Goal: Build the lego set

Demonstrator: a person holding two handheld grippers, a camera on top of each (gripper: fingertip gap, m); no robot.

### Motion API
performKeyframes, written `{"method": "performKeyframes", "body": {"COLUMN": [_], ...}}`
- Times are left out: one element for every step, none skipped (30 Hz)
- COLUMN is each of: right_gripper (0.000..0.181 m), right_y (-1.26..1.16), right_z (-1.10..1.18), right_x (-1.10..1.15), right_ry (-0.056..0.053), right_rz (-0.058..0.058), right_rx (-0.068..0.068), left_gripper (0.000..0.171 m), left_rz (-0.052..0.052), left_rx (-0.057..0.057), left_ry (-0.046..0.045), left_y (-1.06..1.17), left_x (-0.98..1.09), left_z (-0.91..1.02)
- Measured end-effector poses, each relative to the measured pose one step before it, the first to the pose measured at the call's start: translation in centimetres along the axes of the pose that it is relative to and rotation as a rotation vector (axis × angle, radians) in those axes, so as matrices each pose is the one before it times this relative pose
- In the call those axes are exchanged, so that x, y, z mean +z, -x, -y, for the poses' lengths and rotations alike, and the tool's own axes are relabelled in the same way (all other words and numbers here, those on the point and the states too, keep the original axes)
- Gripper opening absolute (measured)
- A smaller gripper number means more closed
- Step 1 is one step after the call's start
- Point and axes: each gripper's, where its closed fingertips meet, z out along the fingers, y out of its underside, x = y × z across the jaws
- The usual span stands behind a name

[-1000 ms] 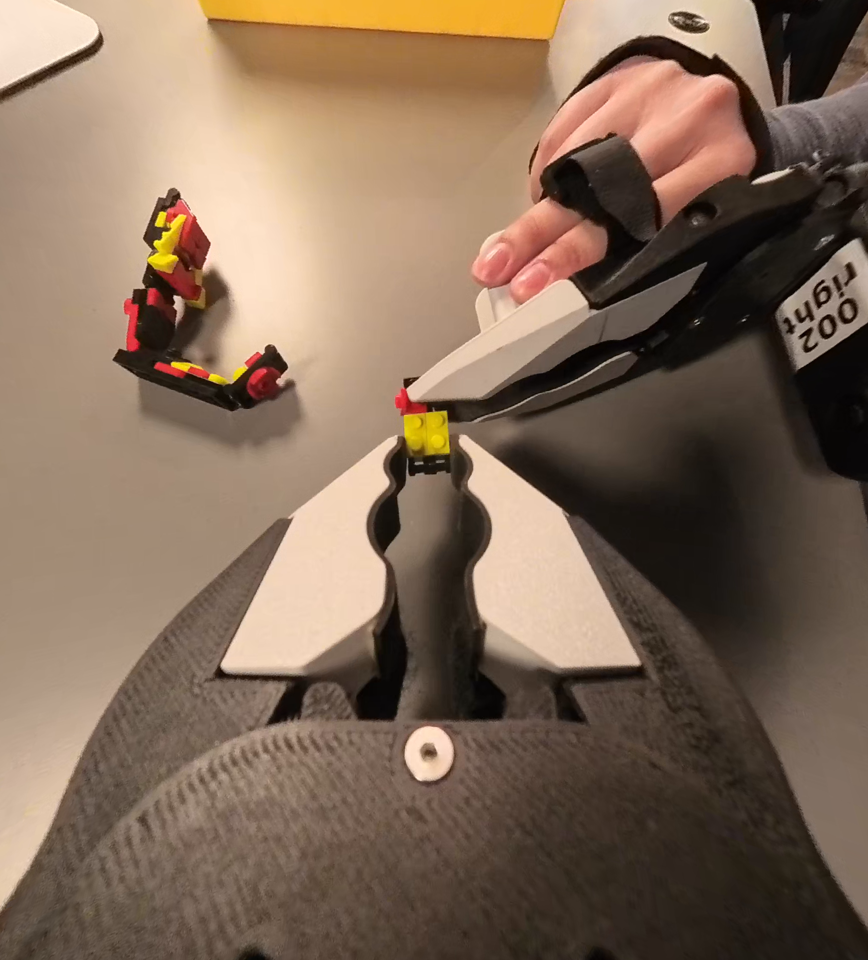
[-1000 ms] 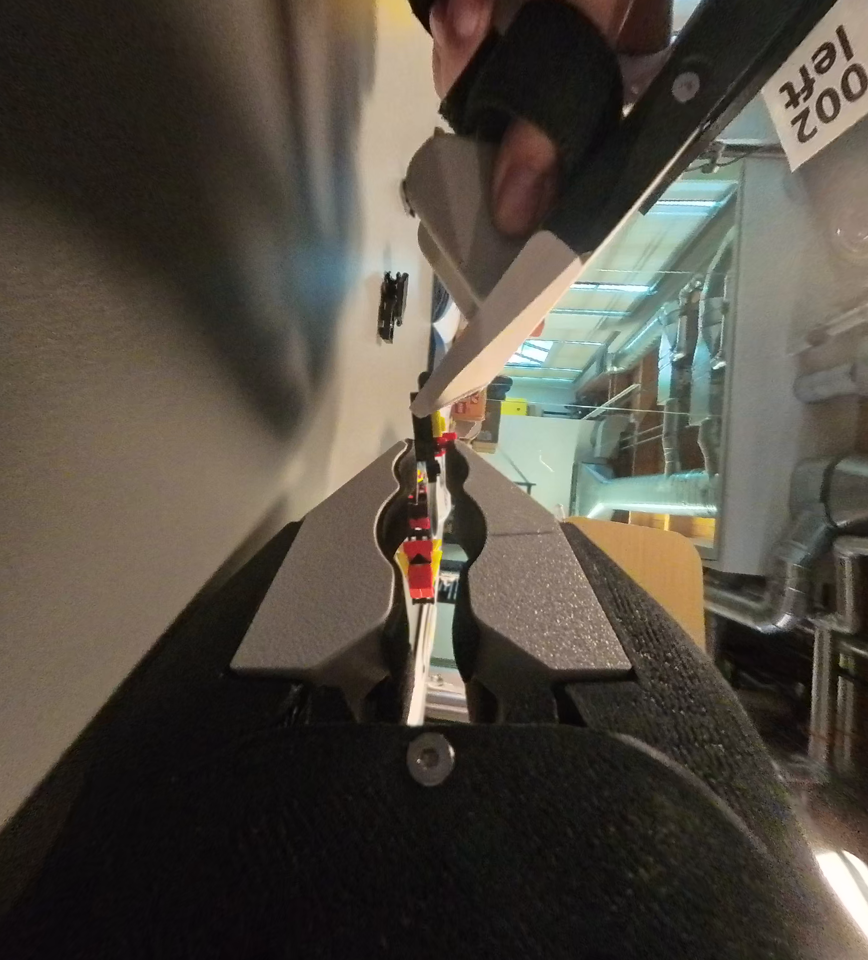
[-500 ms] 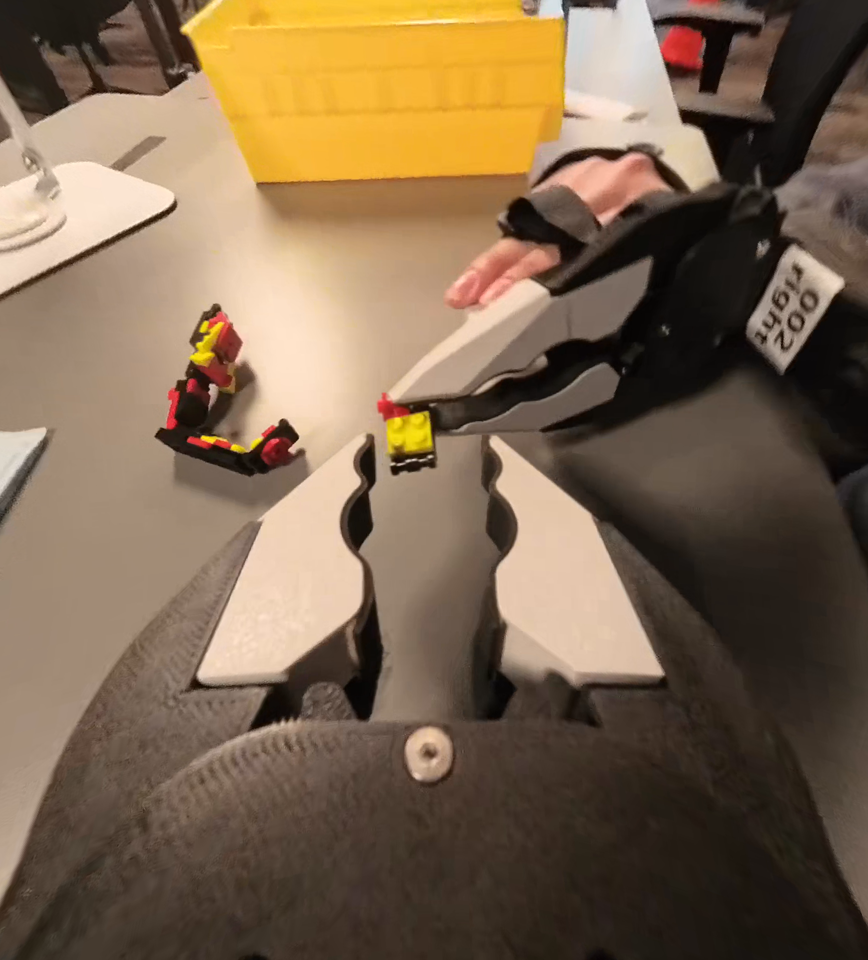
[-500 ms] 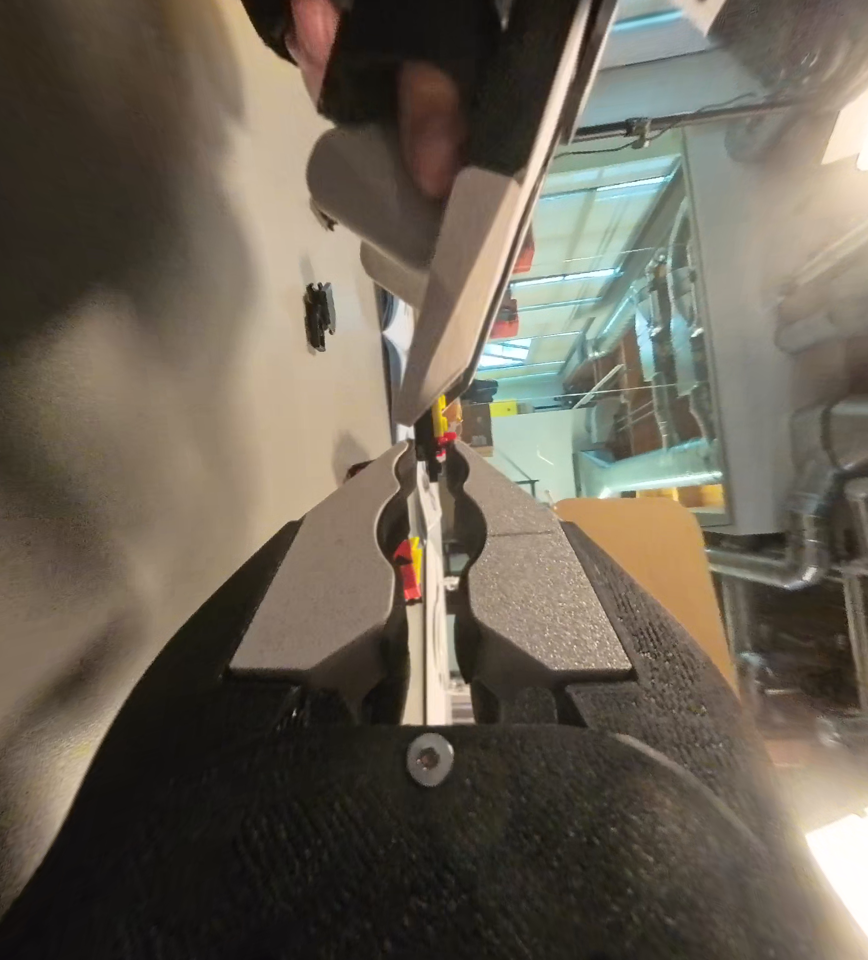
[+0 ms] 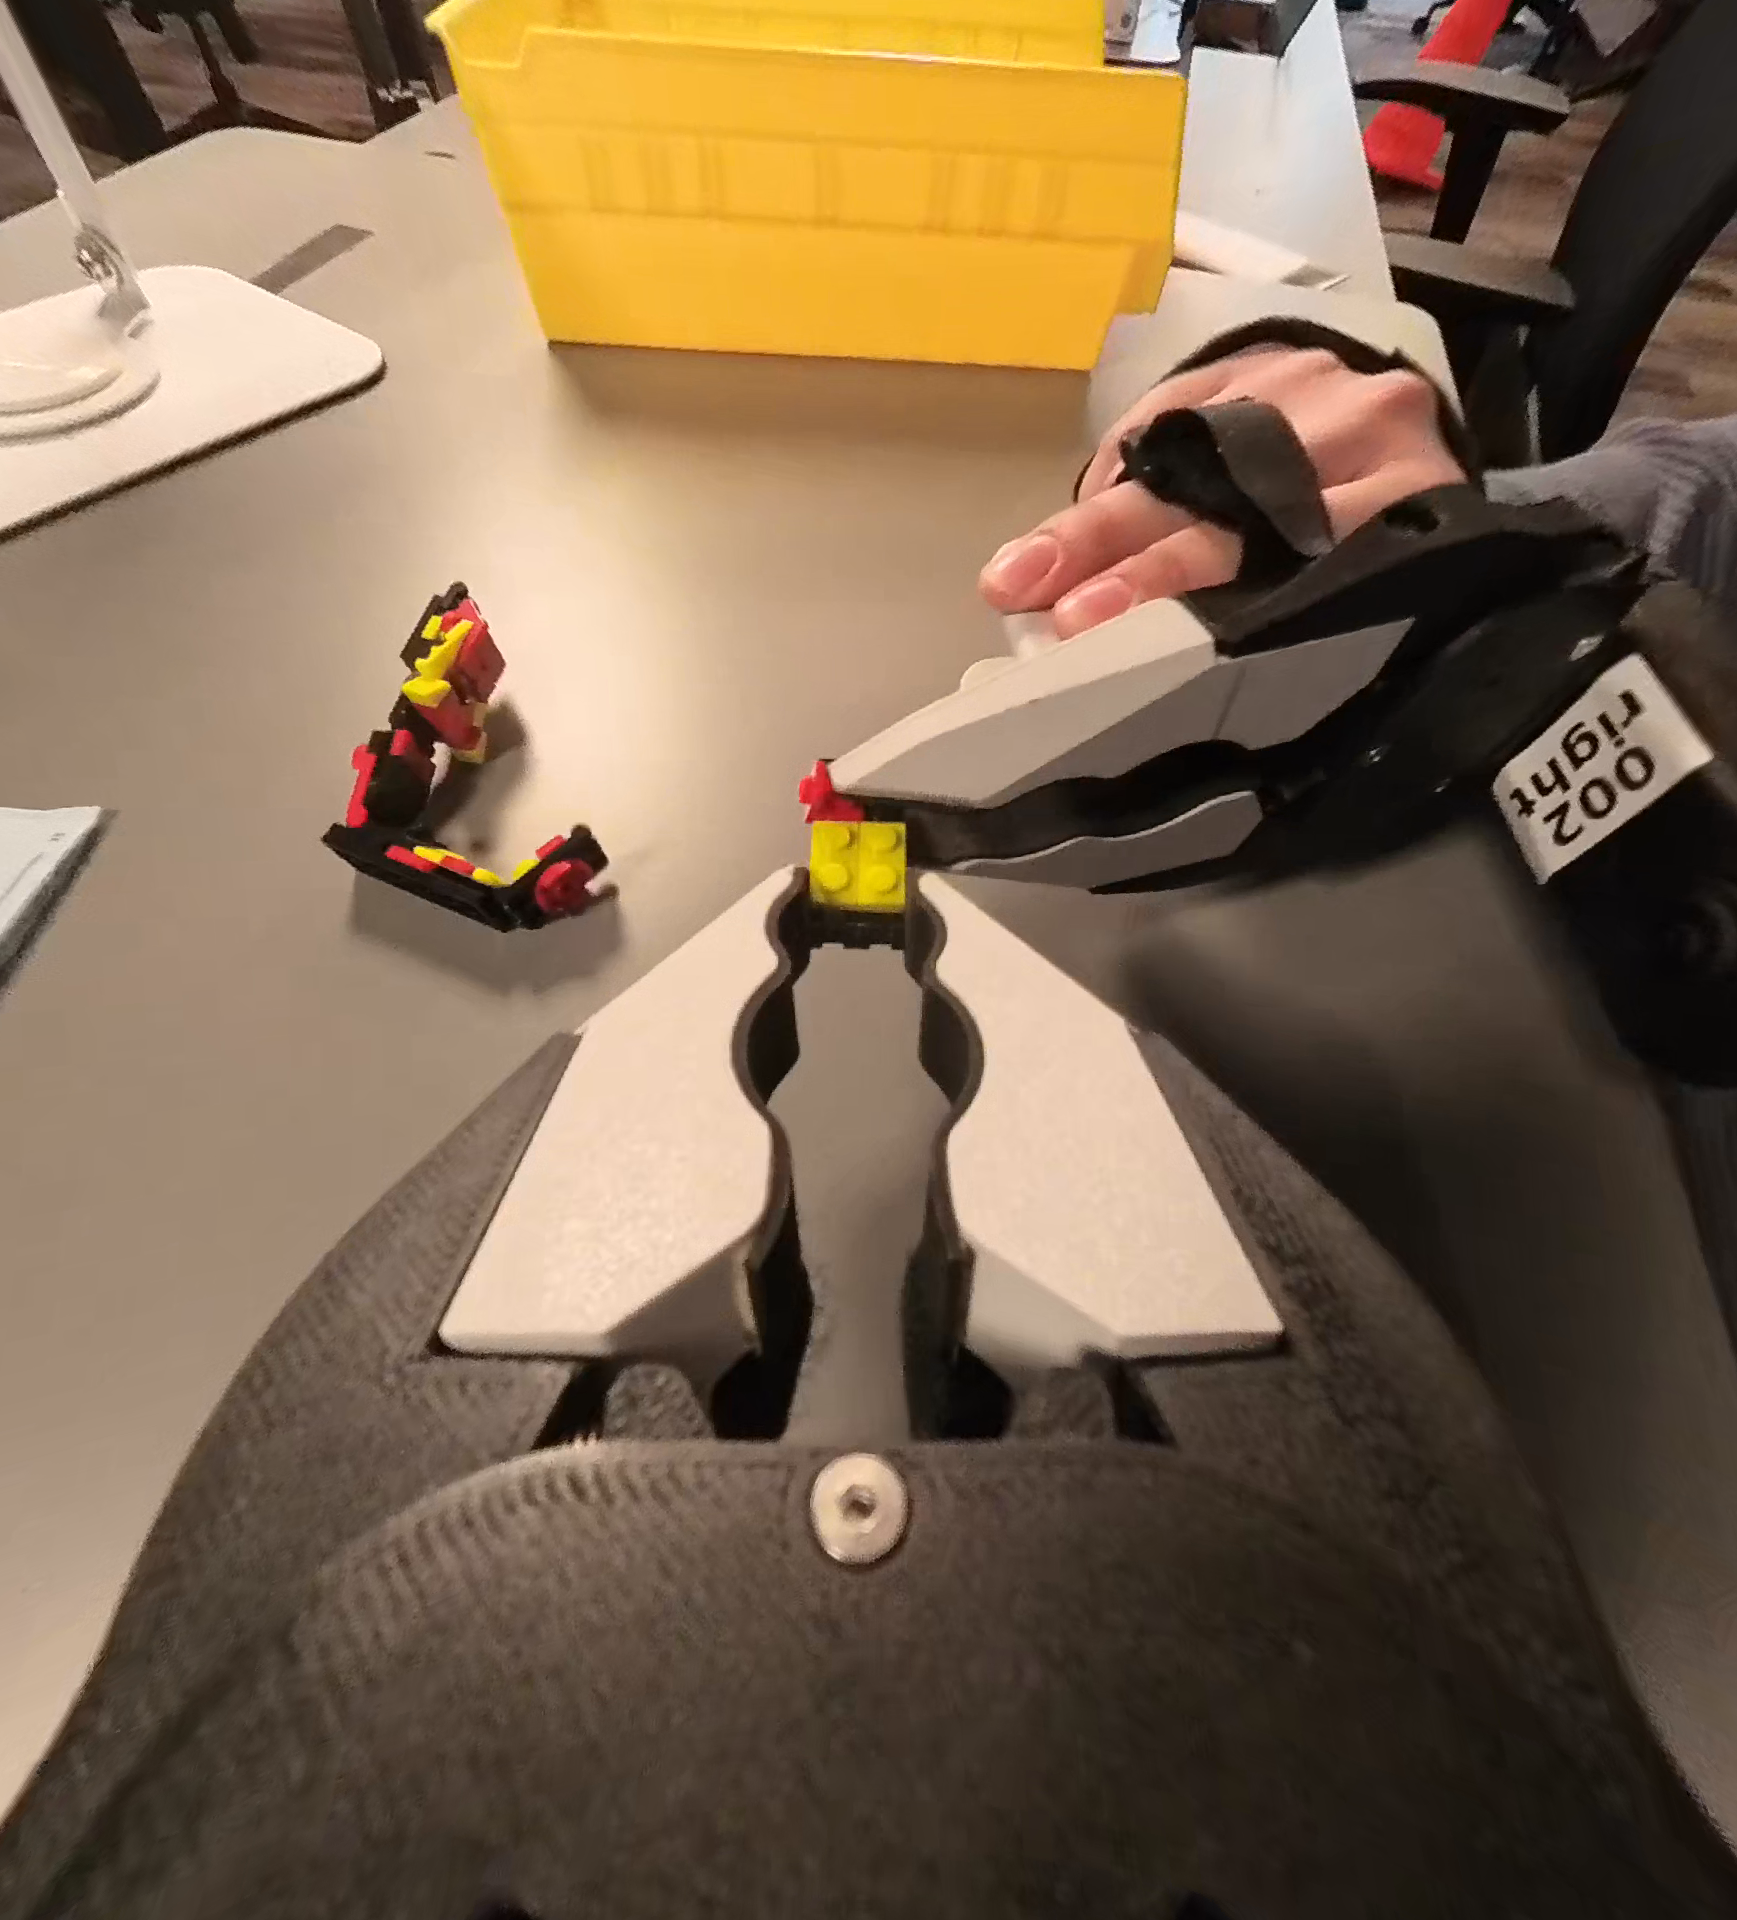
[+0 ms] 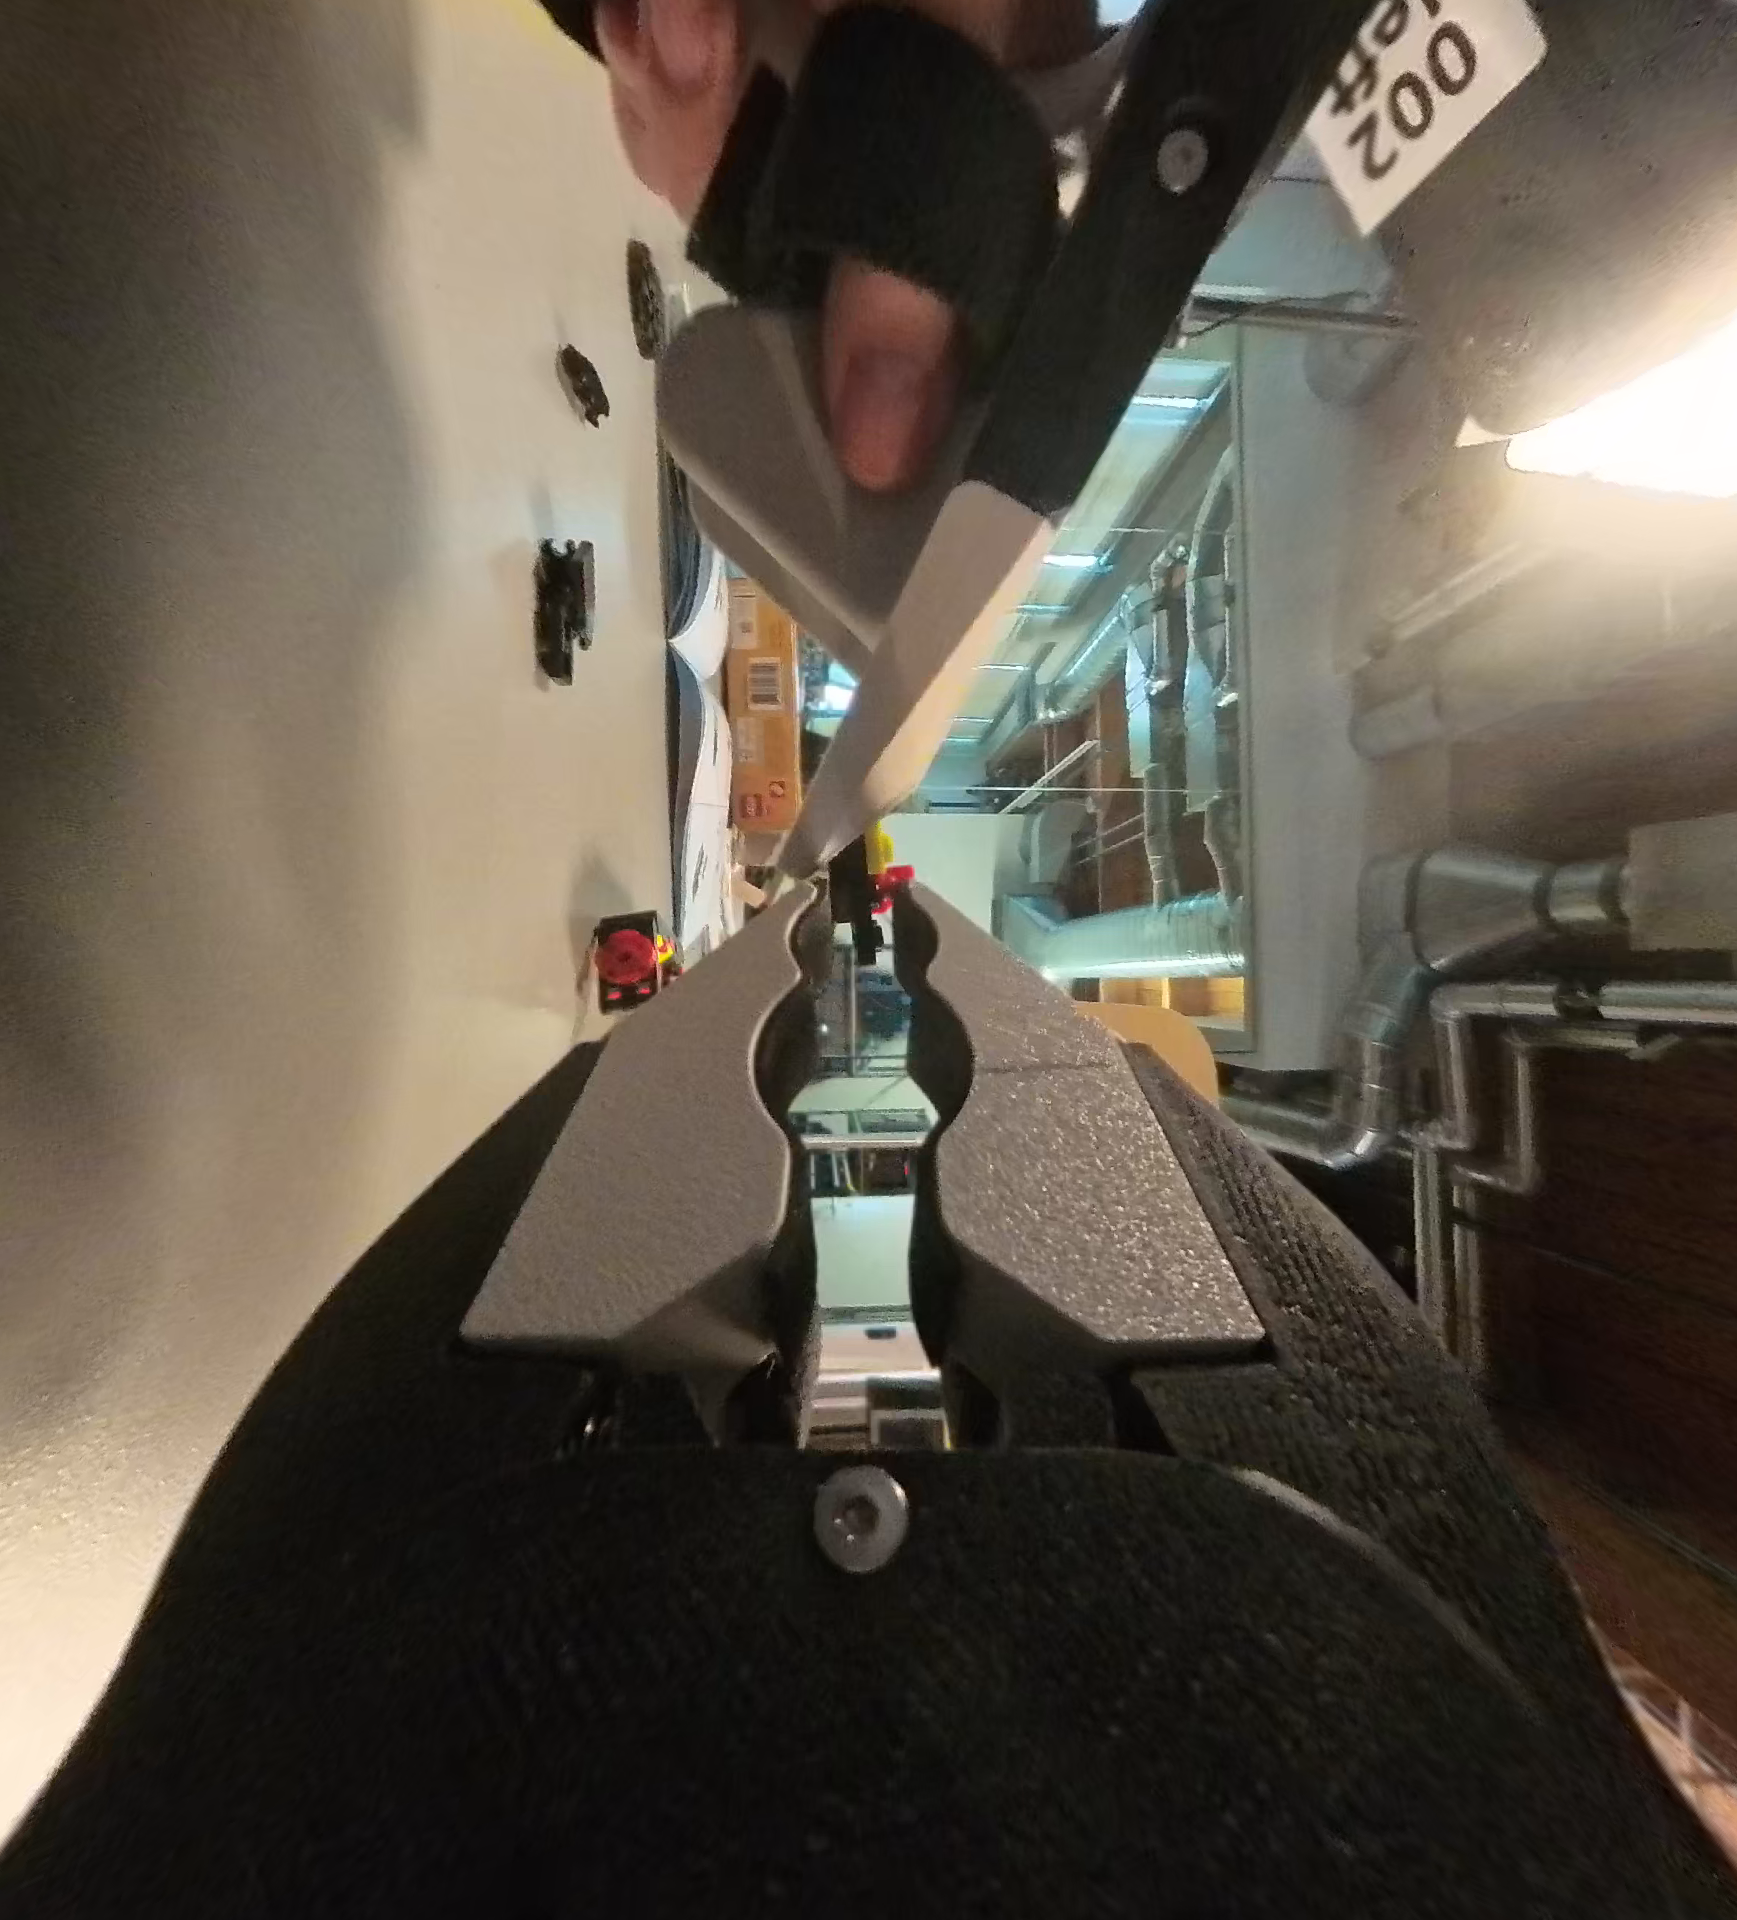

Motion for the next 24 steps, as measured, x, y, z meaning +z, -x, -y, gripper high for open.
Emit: {"method": "performKeyframes", "body": {"right_gripper": [0.008, 0.008, 0.009, 0.009, 0.009, 0.009, 0.009, 0.008, 0.008, 0.008, 0.008, 0.008, 0.008, 0.008, 0.008, 0.008, 0.007, 0.008, 0.009, 0.009, 0.01, 0.01, 0.011, 0.015], "right_y": [0.023, 0.04, 0.017, 0.046, 0.08, 0.099, 0.079, 0.102, 0.118, 0.148, 0.15, 0.117, 0.122, 0.132, 0.135, 0.17, 0.186, 0.148, 0.106, 0.093, 0.081, 0.065, 0.052, 0.109], "right_z": [-0.012, 0.008, 0.015, 0.027, 0.02, 0.018, 0.002, -0.008, -0.017, -0.017, -0.025, -0.011, -0.003, -0.002, -0.005, 0.006, 0.001, -0.009, -0.019, -0.063, -0.061, -0.014, -0.01, -0.021], "right_x": [0.015, 0.014, 0.006, 0.013, 0.015, 0.005, 0.001, 0.003, 0.001, -0.005, 0.012, 0.025, 0.008, 0.006, -0.006, -0.003, 0.003, 0.012, 0.054, 0.1, 0.146, 0.115, 0.08, 0.052], "right_ry": [0.0016, 0.0009, 0.0004, 0.0025, 0.0027, -0.0002, -0.0012, -0.0003, -0.0003, 0.0005, 0.0024, 0.0021, 0.0002, -0.0013, -0.0024, -0.0025, -0.0021, -0.0036, -0.0044, -0.0006, 0.0029, 0.0006, -0.0022, -0.0012], "right_rz": [0.0012, 0.004, 0.0027, 0.0036, 0.0077, 0.0102, 0.0099, 0.0107, 0.0108, 0.01, 0.0104, 0.0084, 0.0083, 0.0106, 0.0094, 0.0103, 0.0121, 0.0085, 0.0045, 0.0022, 0.0011, 0.0016, 0.0044, 0.0096], "right_rx": [-0.0078, -0.0038, -0.0071, -0.0075, 0.0007, 0.008, 0.01, 0.0089, 0.0067, 0.004, 0.0022, 0.0015, 0.0022, 0.0048, 0.0033, 0.0006, 0.0022, 0.0039, 0.0109, 0.0247, 0.0289, 0.0222, 0.0173, 0.0151], "left_gripper": [0.016, 0.016, 0.016, 0.015, 0.015, 0.015, 0.015, 0.015, 0.015, 0.015, 0.015, 0.015, 0.015, 0.015, 0.015, 0.015, 0.016, 0.016, 0.016, 0.016, 0.016, 0.016, 0.016, 0.016], "left_rz": [0.0158, 0.0185, 0.0158, 0.0132, 0.0086, 0.0058, 0.0052, 0.0053, 0.0039, 0.0016, -0.0011, -0.004, -0.0065, -0.005, -0.0032, -0.0036, -0.0049, -0.0045, -0.0068, -0.0068, -0.0032, -0.0003, 0.0023, 0.0027], "left_rx": [0.0293, 0.0353, 0.0324, 0.0208, 0.0138, 0.0113, 0.0088, 0.006, 0.0076, 0.0042, -0.0037, -0.0072, -0.0091, -0.0051, -0.002, -0.002, -0.0027, -0.0068, -0.0122, -0.0151, -0.0173, -0.008, -0.0041, -0.005], "left_ry": [0.00423, 0.00677, 0.0058, 0.00406, 0.00503, 0.00324, 0.00089, 0.00284, 0.00604, 0.00531, 0.00617, 0.00252, 0.00149, 0.00352, 0.00427, 0.0057, 0.0084, 0.00239, 0.00331, 0.00545, 0.00364, 0.00056, -0.00468, -0.00392], "left_y": [0.035, 0.056, 0.034, 0.036, 0.031, 0.024, 0.008, 0.005, -0.012, -0.019, -0.006, -0.004, -0.023, -0.02, -0.02, -0.041, -0.039, -0.029, -0.007, 0.068, 0.159, 0.156, 0.109, 0.05], "left_x": [0.015, -0.001, -0.022, -0.024, -0.002, 0.0, 0.009, 0.042, 0.052, 0.073, 0.08, 0.063, 0.045, 0.073, 0.066, 0.068, 0.085, 0.069, 0.067, 0.053, 0.037, 0.016, 0.014, 0.032], "left_z": [-0.012, -0.028, -0.012, -0.003, -0.042, -0.06, -0.02, -0.035, -0.095, -0.107, -0.13, -0.113, -0.092, -0.124, -0.116, -0.126, -0.181, -0.122, -0.119, -0.108, -0.088, -0.105, -0.057, -0.027]}}
